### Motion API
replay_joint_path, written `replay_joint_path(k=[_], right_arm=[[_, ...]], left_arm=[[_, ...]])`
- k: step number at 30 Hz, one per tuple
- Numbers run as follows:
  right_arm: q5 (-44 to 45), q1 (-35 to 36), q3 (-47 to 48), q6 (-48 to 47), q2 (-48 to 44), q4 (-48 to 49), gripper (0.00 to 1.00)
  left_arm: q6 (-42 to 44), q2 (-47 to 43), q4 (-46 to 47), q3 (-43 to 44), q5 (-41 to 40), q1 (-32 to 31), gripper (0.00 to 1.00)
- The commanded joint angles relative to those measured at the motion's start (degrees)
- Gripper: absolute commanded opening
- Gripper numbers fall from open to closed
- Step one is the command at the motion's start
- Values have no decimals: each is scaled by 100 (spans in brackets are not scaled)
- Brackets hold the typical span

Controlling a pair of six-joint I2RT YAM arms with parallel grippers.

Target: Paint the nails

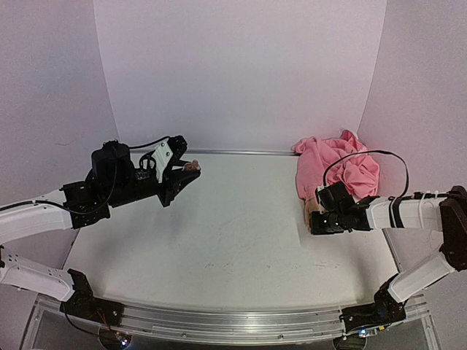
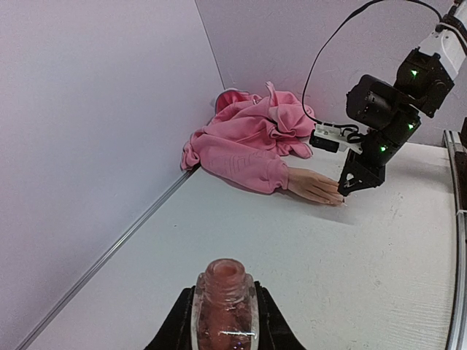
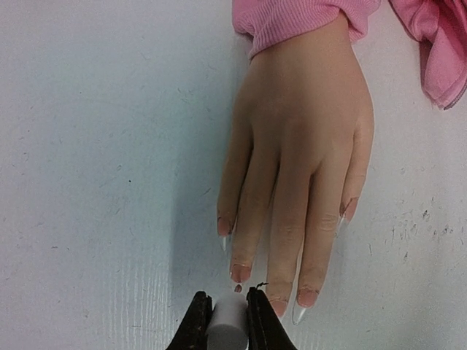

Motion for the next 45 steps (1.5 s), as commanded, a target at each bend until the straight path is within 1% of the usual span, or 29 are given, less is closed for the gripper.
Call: replay_joint_path(k=[1,14,30,32,34,37,40,45], right_arm=[[102,-26,142,-53,38,23,0],[99,-28,194,-2,249,72,0],[289,-28,139,240,-98,-251,0],[205,-28,146,200,-118,-262,0],[-102,-27,120,2,-174,-128,0],[-148,-24,75,-73,-365,-45,0],[-24,-21,103,-59,-412,-42,0],[259,-28,220,82,-137,-42,0]], left_arm=[[-32,-71,246,33,18,31,0],[-32,-71,246,29,27,30,0],[-65,-72,246,29,41,31,0],[-66,-71,246,29,45,31,0],[-71,-81,246,29,45,31,0],[-76,-82,246,29,54,34,0],[-74,-91,247,29,53,31,0],[-73,-96,246,24,38,31,0]])
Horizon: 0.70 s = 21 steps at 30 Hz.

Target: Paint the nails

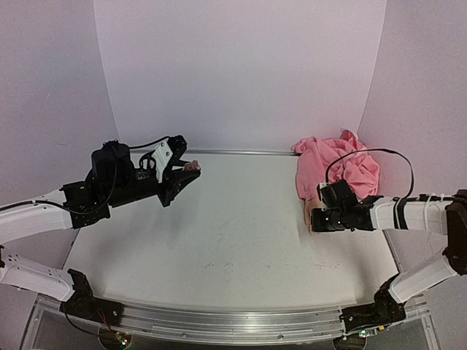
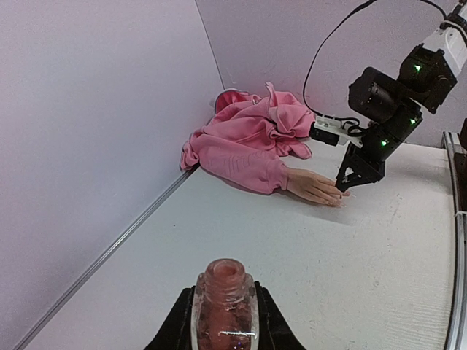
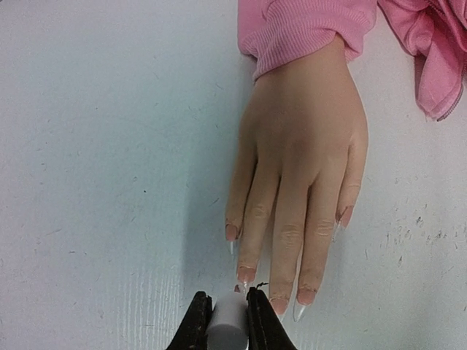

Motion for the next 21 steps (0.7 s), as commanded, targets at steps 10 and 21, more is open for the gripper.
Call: replay_joint_path(k=[10,21], right_arm=[[292,-28,304,26,405,58,0],[355,-23,313,38,488,94,0]], left_arm=[[-20,-95,246,29,27,31,0],[-11,-115,246,20,19,44,0]])
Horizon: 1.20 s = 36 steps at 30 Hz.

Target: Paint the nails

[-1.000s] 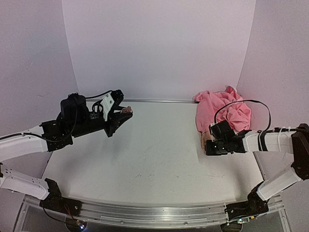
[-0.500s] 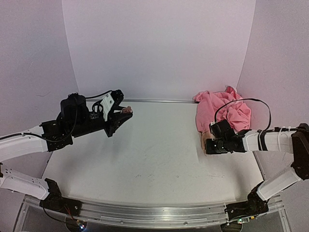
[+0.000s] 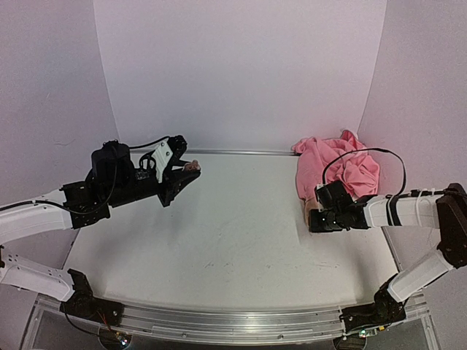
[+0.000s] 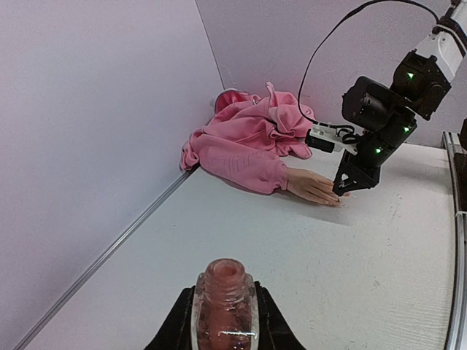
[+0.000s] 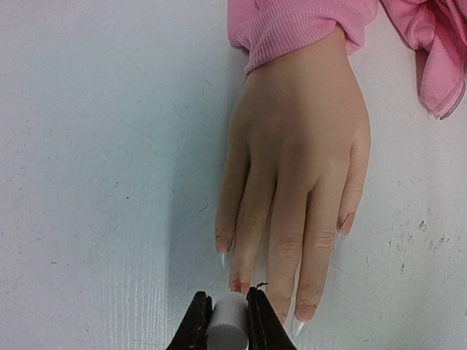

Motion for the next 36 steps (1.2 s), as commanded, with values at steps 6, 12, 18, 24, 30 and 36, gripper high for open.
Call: replay_joint_path(k=[6,12,18,24,30,36], right_arm=[[175,-27,230,54,112,-46,0],[172,-27,200,124,49,-179,0],[150,-25,156,200,78,-276,0],[116,-23,100,256,-3,-323,0],[16,-25,50,276,-65,-350,0],[-40,-26,12,359,-232,-459,0]], left_arm=[[-8,-106,247,27,19,38,0],[-18,-106,247,20,18,42,0],[-31,-113,251,16,27,37,0],[-35,-122,247,24,45,38,0],[-42,-138,247,18,53,38,0],[-68,-158,246,20,62,38,0]])
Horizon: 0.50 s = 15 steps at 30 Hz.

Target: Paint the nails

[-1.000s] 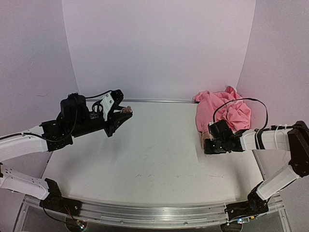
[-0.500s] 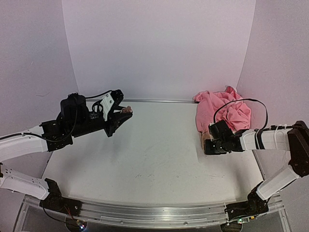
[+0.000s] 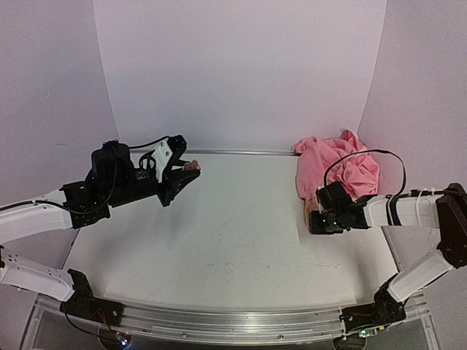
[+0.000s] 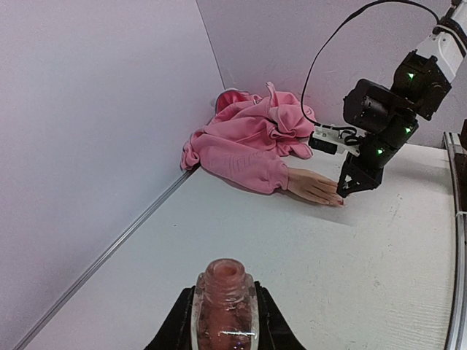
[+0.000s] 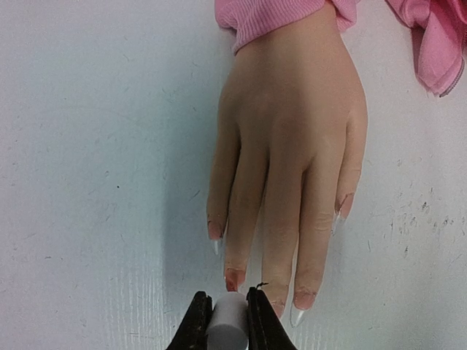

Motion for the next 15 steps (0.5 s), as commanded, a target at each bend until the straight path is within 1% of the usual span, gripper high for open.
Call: replay_joint_path(k=[1,7,10,13,15], right_arm=[[-3,-21,-5,126,-273,-271,0],[-101,-26,16,142,-283,-321,0],[-282,-27,-1,-20,-434,-211,0],[-142,-24,-40,-38,-614,-107,0],[-22,-26,4,-46,-565,-86,0]], left_arm=[[-72,-161,246,19,67,29,0],[-88,-191,251,19,87,29,0],[-90,-199,247,20,87,29,0],[-98,-192,247,20,100,29,0],[-96,-181,251,20,96,29,0]])
